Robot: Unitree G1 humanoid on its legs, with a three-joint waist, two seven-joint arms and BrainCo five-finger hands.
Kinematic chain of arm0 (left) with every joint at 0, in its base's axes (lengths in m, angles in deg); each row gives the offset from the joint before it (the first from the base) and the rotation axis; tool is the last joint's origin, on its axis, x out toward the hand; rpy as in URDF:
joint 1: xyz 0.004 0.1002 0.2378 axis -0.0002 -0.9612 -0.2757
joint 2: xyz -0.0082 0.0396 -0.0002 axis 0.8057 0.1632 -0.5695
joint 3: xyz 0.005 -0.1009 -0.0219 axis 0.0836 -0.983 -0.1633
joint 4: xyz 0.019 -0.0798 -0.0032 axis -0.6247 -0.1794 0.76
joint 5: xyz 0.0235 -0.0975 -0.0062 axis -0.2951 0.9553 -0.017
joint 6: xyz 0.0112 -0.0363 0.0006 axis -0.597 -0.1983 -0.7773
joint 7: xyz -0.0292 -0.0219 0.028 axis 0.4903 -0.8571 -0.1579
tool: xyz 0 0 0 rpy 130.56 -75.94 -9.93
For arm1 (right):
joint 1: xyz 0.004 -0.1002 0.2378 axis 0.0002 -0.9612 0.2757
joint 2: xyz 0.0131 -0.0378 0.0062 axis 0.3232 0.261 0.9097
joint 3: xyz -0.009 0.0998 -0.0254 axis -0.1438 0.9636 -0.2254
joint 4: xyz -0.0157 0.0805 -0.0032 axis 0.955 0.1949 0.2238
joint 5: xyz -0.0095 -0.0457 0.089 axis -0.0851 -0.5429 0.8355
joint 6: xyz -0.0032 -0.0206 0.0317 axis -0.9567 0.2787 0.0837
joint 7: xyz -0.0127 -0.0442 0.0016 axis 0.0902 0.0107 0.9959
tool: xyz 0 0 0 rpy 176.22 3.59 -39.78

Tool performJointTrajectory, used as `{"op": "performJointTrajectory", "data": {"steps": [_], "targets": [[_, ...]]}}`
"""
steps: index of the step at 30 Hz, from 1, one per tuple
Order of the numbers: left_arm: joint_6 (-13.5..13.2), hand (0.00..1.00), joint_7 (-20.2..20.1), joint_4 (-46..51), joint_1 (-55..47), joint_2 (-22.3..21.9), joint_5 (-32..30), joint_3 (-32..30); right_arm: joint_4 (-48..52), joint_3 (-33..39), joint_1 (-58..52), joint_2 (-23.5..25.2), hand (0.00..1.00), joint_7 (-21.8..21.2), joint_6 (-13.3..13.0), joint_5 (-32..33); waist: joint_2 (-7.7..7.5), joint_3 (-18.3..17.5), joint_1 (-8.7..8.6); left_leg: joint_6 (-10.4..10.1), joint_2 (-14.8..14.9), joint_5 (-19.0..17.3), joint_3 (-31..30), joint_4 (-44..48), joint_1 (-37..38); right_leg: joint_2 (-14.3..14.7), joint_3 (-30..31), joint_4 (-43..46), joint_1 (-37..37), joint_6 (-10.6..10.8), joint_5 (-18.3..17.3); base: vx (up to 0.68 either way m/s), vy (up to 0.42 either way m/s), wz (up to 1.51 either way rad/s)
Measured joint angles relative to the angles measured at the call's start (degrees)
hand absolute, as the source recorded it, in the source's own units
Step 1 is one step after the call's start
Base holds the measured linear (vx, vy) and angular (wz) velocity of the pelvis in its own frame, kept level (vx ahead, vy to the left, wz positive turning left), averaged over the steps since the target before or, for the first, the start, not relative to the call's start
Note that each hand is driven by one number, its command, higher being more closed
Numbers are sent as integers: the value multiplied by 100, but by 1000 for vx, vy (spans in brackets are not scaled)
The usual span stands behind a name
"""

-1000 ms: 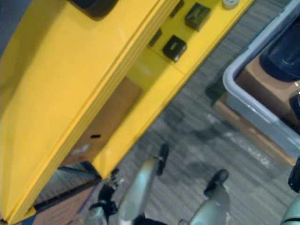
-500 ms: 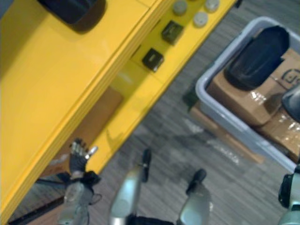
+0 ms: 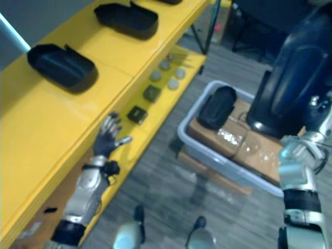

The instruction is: Walk over and take plastic housings, then place them on the shelf

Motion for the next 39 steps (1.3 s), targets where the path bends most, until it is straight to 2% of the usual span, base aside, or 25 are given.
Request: {"op": "performJointTrajectory", "data": {"steps": [2, 6, 8, 12, 15, 17, 23, 26, 34, 39], "targets": [[119, 0, 12, -394, 320, -4, 36, 138, 24, -79, 57, 61, 100, -112, -175, -134, 4, -14, -121, -1, 2, 149, 146, -291, 117, 15, 14, -45, -8, 5, 5, -116, -24, -11], [460, 0, 29, -547, 550, -44, 676, 256, 241, -215, 63, 192, 100, -152, -509, -260, 7, -21, -251, 27, 70, 441, 360, -816, 309, 138, 75, -202, -50, -21, 130, -64, -23, -11], [589, 0, -8, -560, 635, -74, 867, 408, 416, -290, 83, 266, 100, -156, -686, -373, 3, -29, -247, -6, 80, 546, 429, -910, 308, 163, 130, -206, -150, -17, 167, -21, -12, -8], [904, 0, 3, -800, 834, -408, 1129, 778, 716, -540, 128, 495, 100, -163, -1127, -632, 3, -34, -249, -8, 66, 598, 427, -905, 303, 156, 135, -205, -167, -27, 208, 7, 1, 1], [947, 0, 6, -890, 869, -522, 1315, 927, 886, -801, 202, 691, 100, -198, -1373, -756, 6, -56, -257, -18, 65, 606, 425, -905, 299, 156, 135, -205, -167, -28, 208, 0, 0, 0], [951, 0, 22, -1029, 889, -591, 1353, 1080, 887, -1096, 192, 882, 100, -213, -1493, -838, 12, -194, -263, -18, 63, 606, 423, -905, 280, 156, 134, -205, -187, -28, 208, 0, 0, 0], [875, 0, 44, -1098, 1104, -741, 1804, 1325, 757, -1761, 184, 1206, 100, -277, -1585, -1090, 18, -304, -247, 5, 56, 639, 394, -906, 282, 154, 133, -203, -165, -28, 203, -22, 0, 1], [751, 0, 82, -1152, 1175, -844, 1805, 1476, 352, -1994, 182, 1359, 100, -352, -1585, -1213, 36, -313, -253, 18, 48, 666, 314, -908, 283, 152, 84, -202, -108, -27, 201, -46, -3, 11], [170, 0, 159, -1157, 1288, -1108, 2100, 1676, -214, -2330, 176, 1535, 100, -369, -1488, -1270, 203, -410, -152, 21, 50, 712, 234, -910, 265, 150, -7, -201, -73, -25, 202, -9, 0, 3], [46, 0, 181, -1155, 1297, -1165, 2251, 1723, -501, -2423, 192, 1539, 100, -360, -1451, -1259, 204, -411, -124, 15, 49, 722, 191, -910, 266, 151, -46, -203, -41, -25, 202, -2, -5, 4]]}}
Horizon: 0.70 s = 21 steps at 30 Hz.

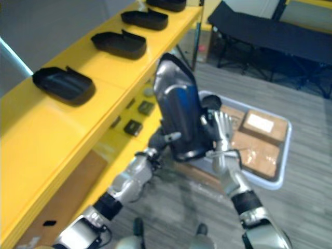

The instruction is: Walk over and take plastic housings, then place them on the shelf

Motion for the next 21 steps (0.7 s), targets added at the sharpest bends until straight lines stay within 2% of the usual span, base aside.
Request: {"op": "performJointTrajectory", "data": {"steps": [6, 9, 12, 15, 16, 21], "targets": [[2, 0, 183, 26, 0, -7, -51, 193, -136, -167, 8, 75, 100, 49, -5, 12, 0, 0, 35, 1, 0, 35, -81, 0, -34, 0, -93, -3, 28, 0, 0, -17, -6, 6], [35, 0, 395, 44, 0, -7, -371, 225, -230, -171, 9, 177, 100, 172, -15, 53, 0, 0, 38, 2, 0, 43, -87, 0, -38, 1, -102, -4, 28, 1, 1, 0, 0, 0], [227, 0, 559, 51, -3, -10, -812, 239, -246, -235, 9, 253, 100, 321, -34, 160, -3, -1, 48, 3, 0, 45, -87, 1, -38, 2, -102, -11, 29, 5, 6, 0, 0, 0], [302, 0, 578, 50, -8, -9, -1087, 235, -245, -274, 9, 254, 100, 411, -44, 235, -3, -2, 63, 3, 1, 46, -87, 2, -37, 4, -102, -25, 34, 8, 12, 0, 0, 0], [326, 100, 583, 50, -17, -9, -1202, 235, -243, -274, 10, 255, 100, 417, -50, 235, -3, -2, 71, 3, 1, 46, -87, 2, -37, 7, -102, -35, 37, 10, 15, 0, 0, 0], [399, 100, 598, 5, -110, -9, -1415, 250, -203, -293, 10, 255, 100, 431, -54, 238, -6, -24, 148, 3, 1, 46, -88, 3, -45, 21, -102, -104, 56, 11, 49, 0, 0, 0]]}}
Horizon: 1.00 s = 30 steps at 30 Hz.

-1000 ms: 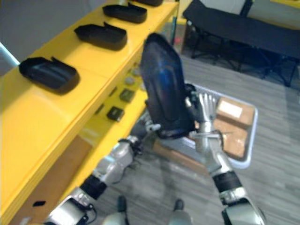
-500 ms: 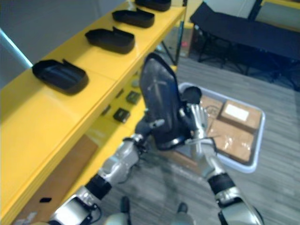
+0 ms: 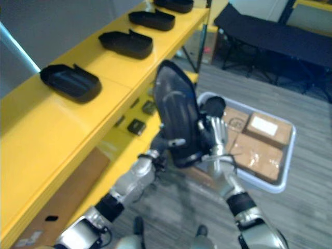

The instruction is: Walk over and take plastic housings, then place them on the shelf

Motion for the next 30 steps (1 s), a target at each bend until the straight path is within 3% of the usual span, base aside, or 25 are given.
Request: {"op": "performJointTrajectory", "data": {"steps": [4, 15, 21, 22, 25, 29, 30], "targets": [[-5, 100, 161, -184, -161, 9, -23, 93, 16, -206, -1, -7, 100, 106, -1, -1, -5, -249, 41, 0, -3, 0, -30, 1, -40, 14, -26, -76, 16, 8, 28, 9, -9, 3], [-31, 100, 500, -420, -163, 56, -263, 90, 380, -374, -3, -1, 100, 100, -1, 44, -4, -256, 52, 3, -4, 1, -74, -1, 56, 24, -38, -131, 148, 10, 27, -27, -5, 1], [-248, 100, 668, -453, -163, 55, -160, 95, 498, -389, -3, 32, 100, 109, -119, 112, -4, -256, 50, 2, -8, 2, -16, 0, 57, 26, -11, -194, 149, 24, 83, 9, -6, -2], [-289, 100, 714, -453, -163, 54, -155, 94, 519, -389, -3, 55, 0, 106, -127, 118, -4, -257, 45, 2, -9, 2, -11, 0, 57, 26, -10, -199, 149, 25, 85, 0, 0, 0], [-519, 100, 741, -457, -167, 54, 12, 113, 614, -374, -5, 114, 0, 115, -240, 340, -4, -256, 42, 2, -11, 2, -5, 0, 64, 27, -10, -213, 164, 25, 85, 0, 0, 0], [-866, 100, 956, -456, -175, 54, 15, 85, 734, -363, -54, 173, 0, 197, -722, 474, -4, -257, 41, 2, -11, 1, 9, 0, 92, 28, -2, -225, 190, 26, 85, 0, 0, 0], [-912, 100, 984, -456, -175, 54, 14, 80, 799, -364, -84, 185, 0, 206, -744, 509, -5, -257, 43, 2, -11, 1, 12, 0, 97, 29, 1, -226, 194, 26, 85, 0, 0, 0]]}}
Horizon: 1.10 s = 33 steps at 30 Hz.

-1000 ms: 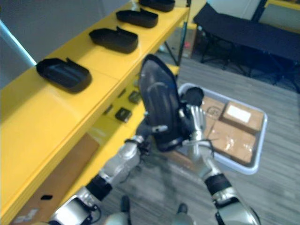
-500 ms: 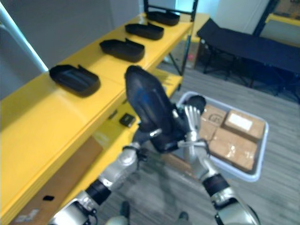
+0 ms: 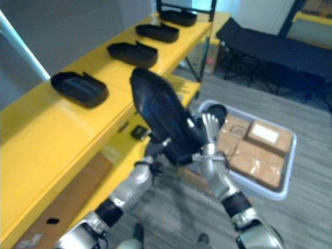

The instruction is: Walk over and take plastic housings, then place them on the shelf

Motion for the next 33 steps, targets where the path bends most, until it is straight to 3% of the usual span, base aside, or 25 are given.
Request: {"op": "performJointTrajectory", "data": {"steps": [3, 8, 11, 13, 15, 16, 20, 23, 27, 31, 33], "targets": [[-91, 100, 145, 1, -10, -8, -13, -72, 166, -2, -208, 157, 0, 0, -229, 276, -11, -7, -4, 6, 2, -7, 27, -1, 49, 3, 27, -27, 40, 1, 4, -25, -8, -5], [-103, 100, 383, 245, -210, -144, -187, -584, 747, -69, -763, 206, 0, -294, -904, 540, -57, -34, -7, 7, 16, -12, 66, -6, 62, 40, 48, -210, 108, -10, 78, -7, -6, -4], [-155, 100, 630, 717, -323, -281, -985, -1099, 1538, -65, -1021, 248, 0, -977, -1301, 1084, -81, -49, -12, 0, 22, -16, 138, -14, 104, 56, 119, -250, 105, -11, 116, 4, -9, -13], [-219, 100, 869, 890, -363, -306, -1723, -1491, 2160, 144, -1053, 276, 0, -1528, -1589, 1804, -80, -61, -42, -6, 18, -22, 165, -42, 182, 50, 138, -249, 159, -9, 118, -5, -8, -9], [-218, 100, 1083, 920, -387, -265, -2305, -1844, 2641, 591, -1049, 277, 0, -1928, -1769, 2458, -88, -71, -65, -6, 19, -22, 170, -46, 222, 51, 138, -249, 189, -9, 117, -14, -2, -2], [-206, 100, 1306, 1058, -535, -213, -2802, -2146, 2833, 1021, -1051, 279, 0, -2196, -1866, 3079, -107, -118, -108, -6, 19, -22, 186, -49, 241, 49, 146, -249, 196, -10, 117, -24, -4, -4], [-54, 100, 1861, 1649, -943, -145, -3861, -2781, 3085, 1980, -1333, 298, 0, -2601, -1818, 4427, -137, -282, -168, -7, 19, -22, 207, -51, 252, 48, 156, -259, 195, -22, 111, -5, -1, -1], [-11, 100, 2038, 2162, -1273, -97, -4336, -2978, 3346, 2506, -1892, 372, 0, -2948, -1678, 5130, -109, -358, -181, -7, 19, -23, 223, -54, 258, 47, 161, -267, 194, -43, 98, -4, -3, -1], [-17, 100, 2108, 2768, -1992, -132, -4585, -3085, 3392, 3005, -2845, 724, 0, -3161, -1387, 5608, -51, -487, -285, -12, 25, -47, 298, -56, 261, 47, 193, -303, 171, -37, 94, -6, -5, -7], [-35, 100, 2119, 3189, -2830, -361, -4569, -3085, 3028, 3061, -4009, 1226, 0, -3276, -1045, 5787, 0, -543, -366, -17, 38, -97, 393, -56, 251, 62, 290, -349, 109, -23, 88, 2, -3, -12], [-232, 100, 2108, 3345, -3322, -437, -4509, -3097, 2632, 3052, -4504, 1454, 0, -3261, -990, 5809, 1, -545, -377, -45, 50, -130, 447, -56, 251, 68, 313, -369, 88, -19, 92, 17, -4, -14]]}}
